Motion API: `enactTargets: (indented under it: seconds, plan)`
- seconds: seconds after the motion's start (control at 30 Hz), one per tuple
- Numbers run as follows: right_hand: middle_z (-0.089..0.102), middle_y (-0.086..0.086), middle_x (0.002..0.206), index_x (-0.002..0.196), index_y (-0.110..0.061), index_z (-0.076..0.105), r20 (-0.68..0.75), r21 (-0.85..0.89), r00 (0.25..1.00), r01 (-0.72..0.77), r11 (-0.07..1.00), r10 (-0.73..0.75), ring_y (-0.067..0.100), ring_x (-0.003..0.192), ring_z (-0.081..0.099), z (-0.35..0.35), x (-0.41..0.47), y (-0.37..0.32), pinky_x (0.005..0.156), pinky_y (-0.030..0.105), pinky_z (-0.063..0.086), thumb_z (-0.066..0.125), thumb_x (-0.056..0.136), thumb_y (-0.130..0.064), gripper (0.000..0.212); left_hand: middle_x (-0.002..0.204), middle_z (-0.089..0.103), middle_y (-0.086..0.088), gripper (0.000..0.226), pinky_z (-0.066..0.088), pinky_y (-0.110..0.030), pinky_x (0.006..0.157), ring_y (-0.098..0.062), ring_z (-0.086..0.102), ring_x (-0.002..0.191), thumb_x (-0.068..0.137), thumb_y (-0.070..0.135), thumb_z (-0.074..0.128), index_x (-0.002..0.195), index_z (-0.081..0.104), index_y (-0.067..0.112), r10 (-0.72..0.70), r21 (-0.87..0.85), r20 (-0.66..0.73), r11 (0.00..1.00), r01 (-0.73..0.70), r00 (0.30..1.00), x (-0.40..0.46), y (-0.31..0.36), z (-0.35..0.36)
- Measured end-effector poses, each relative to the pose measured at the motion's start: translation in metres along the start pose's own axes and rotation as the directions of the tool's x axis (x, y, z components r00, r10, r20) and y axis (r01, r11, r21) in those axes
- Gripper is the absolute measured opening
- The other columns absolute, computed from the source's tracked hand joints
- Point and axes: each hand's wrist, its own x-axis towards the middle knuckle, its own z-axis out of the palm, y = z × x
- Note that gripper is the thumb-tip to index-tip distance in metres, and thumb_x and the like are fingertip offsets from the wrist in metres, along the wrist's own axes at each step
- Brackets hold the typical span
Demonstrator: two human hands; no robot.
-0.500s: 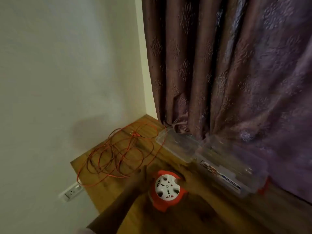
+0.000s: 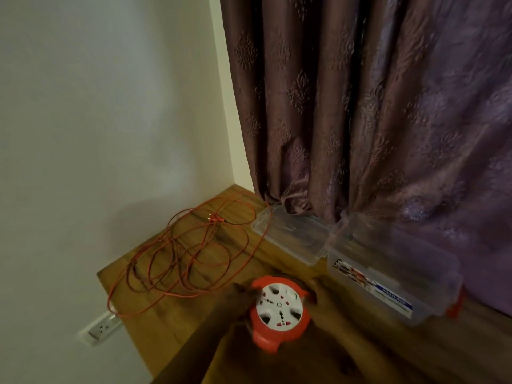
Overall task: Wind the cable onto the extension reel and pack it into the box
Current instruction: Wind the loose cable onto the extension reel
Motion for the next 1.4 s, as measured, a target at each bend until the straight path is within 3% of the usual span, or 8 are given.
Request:
enactTargets:
  seconds: [0.13, 0.33, 0.43, 0.57, 0.67, 0.87, 1.13, 1.4]
  plan:
    - [0.047, 0.012, 0.141, 0.141, -0.016, 0.035, -0.16, -0.034, 0.981, 0.107, 0.994, -0.111, 0.027, 0.125, 0.049, -0.003, 0.011, 0.007, 0.099, 0.04, 0.048, 0.048, 0.097, -0.022, 0.046, 0.059, 0.059, -0.003, 0.018, 0.046, -0.025, 0.049, -0.013, 0.054, 0.048, 0.084, 0.035, 0.065, 0.08, 0.071, 0.019, 0.051, -0.246, 0.197, 0.969, -0.001, 0.979, 0.007, 0.009, -0.011]
    - [0.052, 0.014, 0.132, 0.136, -0.018, 0.043, -0.381, -0.15, 0.849, 0.334, 0.931, -0.366, 0.028, 0.118, 0.052, 0.0, 0.023, 0.013, 0.094, 0.043, 0.047, 0.052, 0.094, -0.018, 0.043, 0.063, 0.053, -0.013, 0.029, 0.042, -0.024, 0.05, -0.018, 0.047, 0.048, 0.086, 0.029, 0.063, 0.08, 0.058, 0.001, 0.293, -0.321, 0.233, 0.923, -0.211, 0.927, 0.016, 0.011, -0.022]
    - [0.056, 0.01, 0.124, 0.135, -0.022, 0.044, -0.45, -0.259, 0.759, 0.394, 0.882, -0.471, 0.027, 0.11, 0.055, 0.0, 0.017, 0.01, 0.092, 0.044, 0.047, 0.055, 0.092, -0.023, 0.044, 0.07, 0.043, -0.018, 0.036, 0.041, -0.023, 0.048, -0.019, 0.038, 0.052, 0.086, 0.026, 0.064, 0.088, 0.054, -0.009, 0.395, -0.315, 0.133, 0.886, -0.339, 0.909, 0.012, 0.005, -0.024]
    - [0.056, 0.002, 0.119, 0.132, -0.027, 0.045, -0.505, -0.213, 0.713, 0.443, 0.871, -0.486, 0.019, 0.105, 0.057, 0.004, -0.01, 0.001, 0.09, 0.042, 0.049, 0.057, 0.091, -0.032, 0.043, 0.078, 0.056, -0.02, 0.014, 0.054, -0.035, 0.061, -0.029, 0.055, 0.068, 0.082, 0.027, 0.068, 0.078, 0.066, 0.014, 0.417, -0.367, -0.017, 0.843, -0.394, 0.909, -0.009, -0.01, -0.02]
    - [0.065, -0.002, 0.108, 0.121, -0.023, 0.057, -0.501, 0.046, 0.758, 0.504, 0.862, -0.417, 0.012, 0.091, 0.063, 0.012, -0.038, -0.002, 0.082, 0.038, 0.054, 0.057, 0.091, -0.034, 0.032, 0.092, 0.068, -0.016, 0.026, 0.053, -0.045, 0.081, -0.029, 0.064, 0.088, 0.08, 0.032, 0.07, 0.093, 0.067, 0.009, 0.417, -0.379, -0.058, 0.831, -0.407, 0.907, -0.027, -0.023, -0.021]
    - [0.075, -0.004, 0.095, 0.104, -0.027, 0.066, -0.43, 0.432, 0.829, 0.537, 0.724, -0.358, 0.014, 0.086, 0.072, 0.03, -0.076, -0.003, 0.073, 0.033, 0.058, 0.056, 0.091, -0.037, 0.019, 0.091, 0.066, -0.015, 0.029, 0.054, -0.042, 0.075, -0.029, 0.063, 0.085, 0.08, 0.033, 0.07, 0.095, 0.068, 0.008, 0.415, -0.459, -0.125, 0.782, -0.423, 0.901, -0.071, -0.028, -0.024]
    - [0.071, 0.02, 0.089, 0.09, -0.013, 0.068, -0.455, 0.412, 0.817, 0.546, 0.73, -0.354, 0.041, 0.087, 0.068, 0.053, -0.103, -0.011, 0.079, 0.058, 0.052, 0.062, 0.084, -0.044, 0.032, 0.087, 0.074, -0.005, 0.021, 0.058, -0.034, 0.063, -0.018, 0.07, 0.076, 0.083, 0.037, 0.067, 0.089, 0.072, 0.017, 0.452, -0.406, -0.22, 0.764, -0.502, 0.865, -0.108, -0.05, -0.035]
    - [0.076, 0.006, 0.089, 0.097, -0.02, 0.07, -0.411, 0.388, 0.798, 0.591, 0.708, -0.441, 0.028, 0.084, 0.072, 0.058, -0.097, -0.024, 0.084, 0.049, 0.057, 0.061, 0.087, -0.042, 0.026, 0.086, 0.075, -0.003, 0.019, 0.06, -0.036, 0.066, -0.02, 0.072, 0.079, 0.085, 0.034, 0.066, 0.089, 0.073, 0.018, 0.46, -0.385, -0.335, 0.73, -0.565, 0.822, -0.114, -0.054, -0.042]
